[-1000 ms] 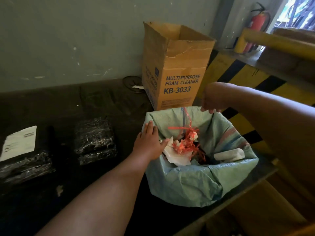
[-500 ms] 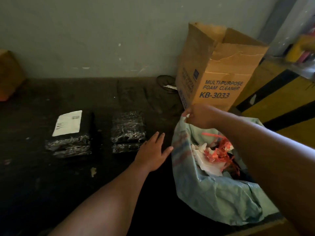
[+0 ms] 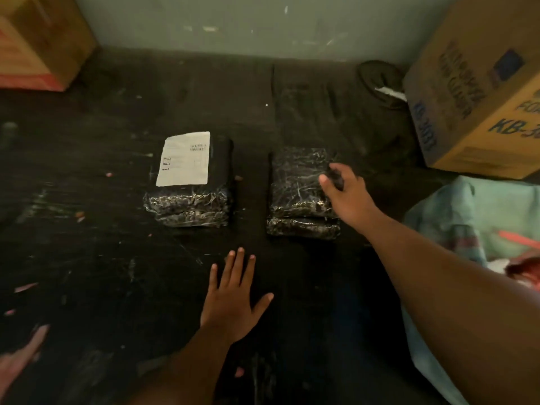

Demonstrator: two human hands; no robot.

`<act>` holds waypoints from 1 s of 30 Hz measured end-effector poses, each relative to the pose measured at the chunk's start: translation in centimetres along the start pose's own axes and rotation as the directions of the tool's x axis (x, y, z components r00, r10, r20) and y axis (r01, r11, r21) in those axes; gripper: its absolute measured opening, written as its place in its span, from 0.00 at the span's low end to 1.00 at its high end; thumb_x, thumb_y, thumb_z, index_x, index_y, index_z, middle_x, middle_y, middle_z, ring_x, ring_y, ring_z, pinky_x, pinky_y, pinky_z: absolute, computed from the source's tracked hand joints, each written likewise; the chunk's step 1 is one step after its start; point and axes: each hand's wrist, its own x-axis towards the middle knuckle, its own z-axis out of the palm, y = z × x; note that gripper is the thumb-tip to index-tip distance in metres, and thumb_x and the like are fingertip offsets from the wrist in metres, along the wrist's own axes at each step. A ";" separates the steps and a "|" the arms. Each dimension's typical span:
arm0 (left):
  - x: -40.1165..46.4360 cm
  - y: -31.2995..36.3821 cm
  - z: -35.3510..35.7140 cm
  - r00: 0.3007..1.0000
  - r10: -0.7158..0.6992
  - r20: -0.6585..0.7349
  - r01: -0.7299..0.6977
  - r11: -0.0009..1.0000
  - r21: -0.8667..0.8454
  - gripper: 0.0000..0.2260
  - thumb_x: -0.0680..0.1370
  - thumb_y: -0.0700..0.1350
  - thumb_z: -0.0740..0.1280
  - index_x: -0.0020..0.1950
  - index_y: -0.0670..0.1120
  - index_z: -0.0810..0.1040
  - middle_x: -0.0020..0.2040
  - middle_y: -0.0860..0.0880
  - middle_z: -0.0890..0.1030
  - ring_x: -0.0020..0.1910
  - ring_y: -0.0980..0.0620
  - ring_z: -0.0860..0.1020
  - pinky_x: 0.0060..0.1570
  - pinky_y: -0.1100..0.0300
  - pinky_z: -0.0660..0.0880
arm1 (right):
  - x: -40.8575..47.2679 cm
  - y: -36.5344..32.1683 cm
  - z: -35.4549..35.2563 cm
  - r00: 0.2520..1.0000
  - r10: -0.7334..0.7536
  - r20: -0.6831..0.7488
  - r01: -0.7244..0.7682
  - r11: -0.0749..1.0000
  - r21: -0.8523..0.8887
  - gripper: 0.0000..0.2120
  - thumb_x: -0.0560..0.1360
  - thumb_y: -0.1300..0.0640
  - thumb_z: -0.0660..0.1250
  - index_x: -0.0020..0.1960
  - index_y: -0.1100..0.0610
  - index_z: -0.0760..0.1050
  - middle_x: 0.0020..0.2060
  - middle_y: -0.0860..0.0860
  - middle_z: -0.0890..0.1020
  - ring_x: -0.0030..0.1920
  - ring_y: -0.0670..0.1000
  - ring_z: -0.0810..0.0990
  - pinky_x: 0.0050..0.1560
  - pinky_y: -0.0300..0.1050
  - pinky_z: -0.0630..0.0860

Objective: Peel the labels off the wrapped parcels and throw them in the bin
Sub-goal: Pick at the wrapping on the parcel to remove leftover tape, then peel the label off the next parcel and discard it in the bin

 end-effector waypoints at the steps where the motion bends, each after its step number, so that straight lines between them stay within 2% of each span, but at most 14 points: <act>1: 0.0 -0.1 0.5 1.000 0.003 -0.022 -0.003 1.000 -0.006 0.40 0.79 0.73 0.43 0.81 0.52 0.32 0.81 0.48 0.29 0.79 0.48 0.28 0.77 0.42 0.33 | 0.4 0.1 0.5 1.000 0.004 -0.010 -0.003 0.999 0.047 0.25 0.75 0.34 0.61 0.70 0.39 0.63 0.62 0.51 0.71 0.46 0.48 0.77 0.45 0.37 0.73; 2: 0.0 -0.2 0.7 0.999 0.005 -0.045 -0.005 1.000 -0.013 0.40 0.79 0.74 0.43 0.81 0.52 0.32 0.81 0.48 0.30 0.79 0.48 0.28 0.77 0.42 0.33 | 0.8 0.5 0.9 1.000 0.012 -0.024 -0.010 0.995 0.097 0.25 0.74 0.34 0.62 0.69 0.38 0.63 0.59 0.49 0.74 0.46 0.48 0.79 0.42 0.37 0.74; 3: 0.1 -0.3 0.8 0.998 0.007 -0.058 -0.008 1.000 -0.019 0.40 0.78 0.74 0.43 0.81 0.52 0.33 0.81 0.48 0.30 0.79 0.49 0.28 0.77 0.42 0.33 | 1.0 0.8 1.3 0.999 0.019 -0.042 -0.013 0.989 0.146 0.25 0.74 0.35 0.64 0.68 0.38 0.64 0.56 0.45 0.76 0.47 0.48 0.79 0.43 0.39 0.75; 5: 0.0 -0.3 0.7 0.999 0.015 -0.046 -0.016 1.000 -0.012 0.40 0.78 0.74 0.42 0.80 0.53 0.31 0.80 0.49 0.28 0.78 0.50 0.26 0.77 0.42 0.32 | 1.1 1.1 1.7 0.997 0.042 -0.059 -0.026 0.968 0.250 0.26 0.73 0.37 0.67 0.69 0.39 0.65 0.53 0.41 0.77 0.51 0.45 0.78 0.50 0.41 0.77; 7: 0.0 -0.4 0.5 0.999 0.016 -0.034 -0.016 1.000 -0.009 0.40 0.78 0.73 0.42 0.80 0.53 0.30 0.80 0.49 0.27 0.78 0.50 0.26 0.77 0.43 0.31 | 1.3 1.3 1.8 0.997 0.031 -0.069 -0.008 0.949 0.316 0.28 0.71 0.38 0.69 0.69 0.38 0.66 0.59 0.41 0.76 0.57 0.45 0.77 0.61 0.47 0.76; 11: -0.1 -0.3 0.4 0.999 0.014 -0.034 -0.015 1.000 -0.011 0.40 0.79 0.74 0.43 0.82 0.52 0.33 0.81 0.49 0.29 0.78 0.50 0.27 0.77 0.43 0.31 | 0.4 1.0 1.7 0.994 -0.013 -0.107 0.050 0.934 0.354 0.28 0.71 0.42 0.72 0.69 0.39 0.69 0.66 0.44 0.75 0.62 0.45 0.77 0.66 0.49 0.74; 14: -0.2 -0.2 0.7 0.999 0.009 -0.037 -0.009 1.000 0.013 0.40 0.78 0.73 0.42 0.82 0.52 0.33 0.81 0.49 0.30 0.78 0.49 0.27 0.77 0.43 0.32 | -2.1 1.8 1.5 0.990 0.003 -0.138 0.058 0.899 0.434 0.29 0.70 0.43 0.74 0.69 0.41 0.71 0.68 0.46 0.75 0.64 0.45 0.76 0.66 0.49 0.74; 18: -0.8 0.0 1.0 0.999 -0.003 -0.047 0.005 0.999 0.038 0.39 0.79 0.72 0.42 0.82 0.52 0.34 0.82 0.48 0.31 0.79 0.49 0.29 0.77 0.43 0.33 | -7.4 3.5 1.3 0.987 0.028 -0.156 0.062 0.837 0.544 0.26 0.74 0.51 0.73 0.70 0.46 0.72 0.67 0.47 0.76 0.62 0.44 0.77 0.63 0.46 0.76; 23: -4.3 0.0 2.7 0.997 0.004 -0.077 -0.004 1.000 0.007 0.37 0.80 0.70 0.43 0.83 0.54 0.37 0.82 0.51 0.33 0.80 0.51 0.32 0.79 0.43 0.37 | -16.3 6.4 2.5 0.992 0.077 -0.105 0.015 0.733 0.680 0.25 0.76 0.59 0.71 0.71 0.49 0.70 0.58 0.46 0.81 0.53 0.42 0.82 0.50 0.37 0.80; 27: -6.5 0.1 3.9 0.993 -0.016 -0.117 0.014 1.000 -0.021 0.34 0.82 0.66 0.44 0.84 0.54 0.40 0.83 0.52 0.36 0.81 0.52 0.34 0.79 0.44 0.38 | -21.2 10.1 5.3 0.992 0.107 -0.073 -0.032 0.748 0.663 0.25 0.74 0.57 0.72 0.70 0.48 0.72 0.54 0.47 0.83 0.54 0.46 0.83 0.58 0.48 0.79; 29: -7.1 0.0 4.4 0.990 -0.017 -0.143 0.012 0.999 -0.035 0.32 0.83 0.64 0.45 0.84 0.53 0.42 0.83 0.52 0.37 0.81 0.52 0.36 0.80 0.45 0.39 | -22.8 11.6 6.6 0.993 0.108 -0.051 -0.054 0.785 0.617 0.26 0.73 0.51 0.73 0.69 0.44 0.72 0.53 0.51 0.84 0.54 0.52 0.83 0.58 0.54 0.79; 30: -7.4 0.0 4.6 0.988 -0.017 -0.152 0.012 0.999 -0.037 0.31 0.84 0.63 0.45 0.84 0.53 0.42 0.83 0.52 0.38 0.81 0.52 0.36 0.80 0.45 0.39 | -23.5 12.1 7.1 0.993 0.107 -0.047 -0.061 0.816 0.574 0.26 0.72 0.46 0.73 0.69 0.40 0.71 0.56 0.54 0.83 0.56 0.54 0.82 0.59 0.56 0.79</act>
